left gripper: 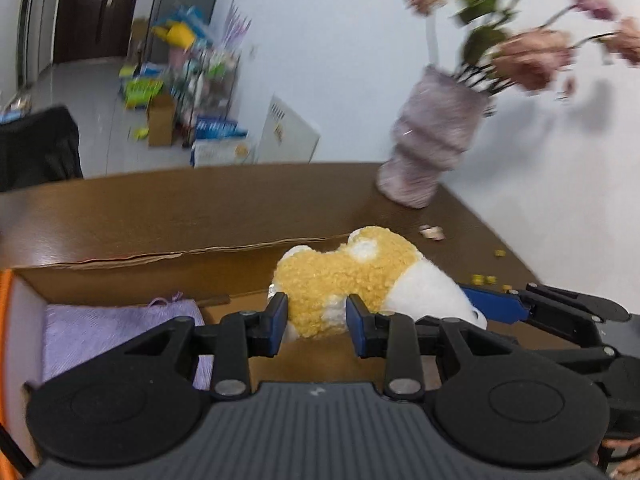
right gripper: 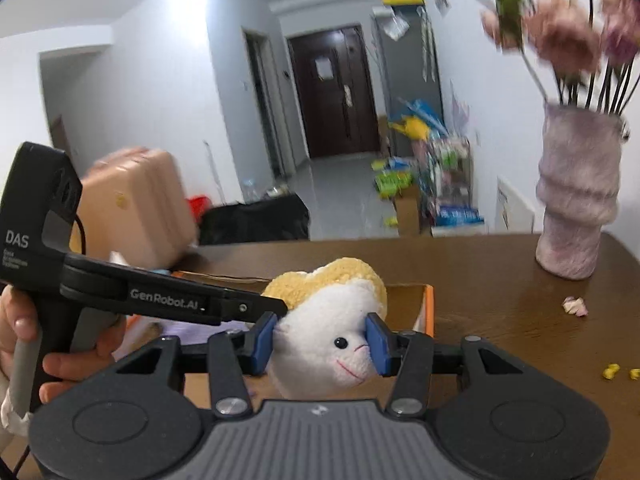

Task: Organize soft objects
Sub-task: 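Carry the sheep into the red box with both grippers and release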

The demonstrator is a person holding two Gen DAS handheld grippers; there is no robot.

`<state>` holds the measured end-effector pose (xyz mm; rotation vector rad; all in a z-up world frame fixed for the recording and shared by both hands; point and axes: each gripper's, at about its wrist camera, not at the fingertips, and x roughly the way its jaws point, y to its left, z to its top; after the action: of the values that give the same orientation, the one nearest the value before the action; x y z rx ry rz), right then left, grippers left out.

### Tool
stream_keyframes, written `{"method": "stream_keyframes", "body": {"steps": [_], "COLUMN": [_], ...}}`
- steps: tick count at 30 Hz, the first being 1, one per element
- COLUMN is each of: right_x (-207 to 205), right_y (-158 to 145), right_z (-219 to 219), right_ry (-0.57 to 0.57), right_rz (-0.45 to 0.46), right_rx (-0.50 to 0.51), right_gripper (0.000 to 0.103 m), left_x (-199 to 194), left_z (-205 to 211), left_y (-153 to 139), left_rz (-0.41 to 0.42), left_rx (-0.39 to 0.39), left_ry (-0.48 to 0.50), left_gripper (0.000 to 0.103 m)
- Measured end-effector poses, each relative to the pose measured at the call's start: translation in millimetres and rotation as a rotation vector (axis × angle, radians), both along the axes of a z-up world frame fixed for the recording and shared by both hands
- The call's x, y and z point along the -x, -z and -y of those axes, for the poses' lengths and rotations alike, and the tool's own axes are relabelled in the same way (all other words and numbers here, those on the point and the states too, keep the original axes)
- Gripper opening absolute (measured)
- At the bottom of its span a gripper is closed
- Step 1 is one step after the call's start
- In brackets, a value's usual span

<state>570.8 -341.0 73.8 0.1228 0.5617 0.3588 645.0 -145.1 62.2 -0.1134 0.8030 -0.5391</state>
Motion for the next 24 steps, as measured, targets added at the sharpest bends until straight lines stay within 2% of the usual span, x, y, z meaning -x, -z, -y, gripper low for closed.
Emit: {"method": "stream_keyframes", "body": {"steps": [3,6,8,10,12,14,17,21,23,24], "right_x": [-34.8,-50.2,-49.8,-49.0,-44.8,-37.8,-23.1,11.6,32.9,45.9], "right_y": [21.4,37.0,43.4,45.7,44.2,36.6,7.3,-57.7,-88.2,-103.9], "right_z": [-3.7,-12.6,-17.5,-21.6,-24.0,-23.8,-18.5,-7.2,-3.0,-1.6], "right_ry": [0.016,0.040,0.058,0.080,0.082,0.080,0.080,0.068,0.066,0.065], "right_rz": [-0.075,-0.099,-0.091,-0.078,-0.067,-0.065,-0.027,0.044,0.075,0.091], "right_rx": [0.013,0.066,0.094,0.145,0.156,0.143,0.133,0.091,0.099,0.109], "right_gripper": [0.047,0.051,0.055,0.055,0.055,0.055,0.055,0.063,0.069,0.073], "left_x": [-24.8,-35.6,-34.6,-31.7,-24.0,-13.0,9.1,50.0,83.5,99.5], "left_z": [6.0,6.2,3.6,0.6,-4.0,-10.4,-25.4,-46.7,-59.8,-64.0], "left_y": [23.3,40.1,43.2,42.7,37.0,23.7,-11.7,-71.9,-105.0,-119.9], "left_rz": [-0.043,-0.062,-0.065,-0.062,-0.050,-0.028,0.032,0.115,0.176,0.208], "left_rx": [-0.025,-0.034,-0.019,-0.018,-0.032,-0.050,-0.081,-0.135,-0.159,-0.166], "left_ry": [0.012,0.008,0.005,0.016,0.016,0.005,-0.024,-0.068,-0.091,-0.107], "left_gripper": [0.032,0.032,0.032,0.032,0.032,0.032,0.032,0.034,0.040,0.049]}}
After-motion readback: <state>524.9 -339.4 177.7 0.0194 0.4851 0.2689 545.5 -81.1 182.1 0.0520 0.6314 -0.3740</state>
